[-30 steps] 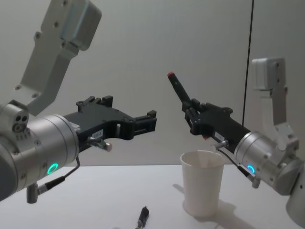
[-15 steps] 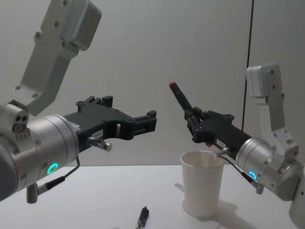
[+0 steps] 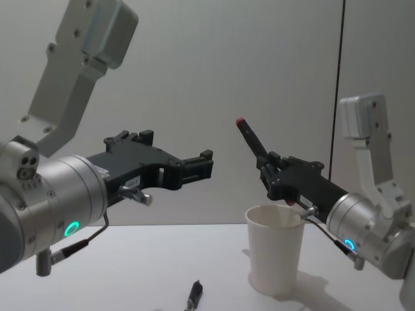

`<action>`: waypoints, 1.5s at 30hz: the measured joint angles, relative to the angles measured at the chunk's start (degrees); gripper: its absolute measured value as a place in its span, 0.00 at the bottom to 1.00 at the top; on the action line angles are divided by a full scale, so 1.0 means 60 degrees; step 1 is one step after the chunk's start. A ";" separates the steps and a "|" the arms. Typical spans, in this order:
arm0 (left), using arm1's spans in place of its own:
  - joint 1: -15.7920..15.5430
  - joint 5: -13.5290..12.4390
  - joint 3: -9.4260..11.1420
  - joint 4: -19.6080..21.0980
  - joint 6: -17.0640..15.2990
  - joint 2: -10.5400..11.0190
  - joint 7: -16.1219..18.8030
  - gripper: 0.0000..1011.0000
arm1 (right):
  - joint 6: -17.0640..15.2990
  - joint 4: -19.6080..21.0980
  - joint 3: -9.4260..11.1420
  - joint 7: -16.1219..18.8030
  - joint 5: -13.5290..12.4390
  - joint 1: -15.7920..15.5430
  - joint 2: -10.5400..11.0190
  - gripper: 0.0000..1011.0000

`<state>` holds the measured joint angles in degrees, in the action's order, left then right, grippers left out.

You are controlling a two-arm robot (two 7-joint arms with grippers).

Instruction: Place the pen into the pen holder.

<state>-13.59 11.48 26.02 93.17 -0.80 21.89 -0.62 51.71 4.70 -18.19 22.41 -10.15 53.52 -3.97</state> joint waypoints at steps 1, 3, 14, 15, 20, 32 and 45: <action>0.0000 0.0000 0.0000 0.0000 0.0000 0.0000 0.0000 0.99 | 0.0007 -0.0013 0.0025 0.0028 -0.0001 -0.0001 -0.0002 0.18; 0.0000 0.0000 0.0000 0.0000 0.0000 -0.0001 0.0000 0.99 | 0.0017 -0.0023 0.0061 0.0072 -0.0013 -0.0006 -0.0005 0.21; 0.0000 0.0000 0.0000 0.0000 0.0000 -0.0001 0.0000 0.99 | 0.0084 -0.0069 0.0252 0.0335 -0.0117 -0.0041 -0.0077 0.52; 0.0000 0.0000 0.0000 0.0000 0.0000 0.0000 0.0000 0.99 | 0.0086 -0.0071 0.0263 0.0344 -0.0119 -0.0042 -0.0082 0.55; 0.0000 0.0000 0.0000 0.0000 0.0000 -0.0001 -0.0001 0.99 | 0.0104 -0.0082 0.0320 0.0417 -0.0135 -0.0047 -0.0126 0.74; 0.0000 0.0000 0.0000 0.0000 0.0000 0.0000 0.0000 0.99 | 0.0124 -0.0088 0.0478 0.0539 -0.0183 -0.0040 -0.0198 0.99; 0.0000 0.0000 0.0000 0.0000 0.0000 0.0000 -0.0001 0.99 | -0.0339 0.0034 0.0755 0.0401 -0.0270 0.0207 -0.0235 0.99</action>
<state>-13.59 11.48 26.02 93.18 -0.79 21.89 -0.63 49.68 4.90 -13.66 24.82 -11.77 54.76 -5.38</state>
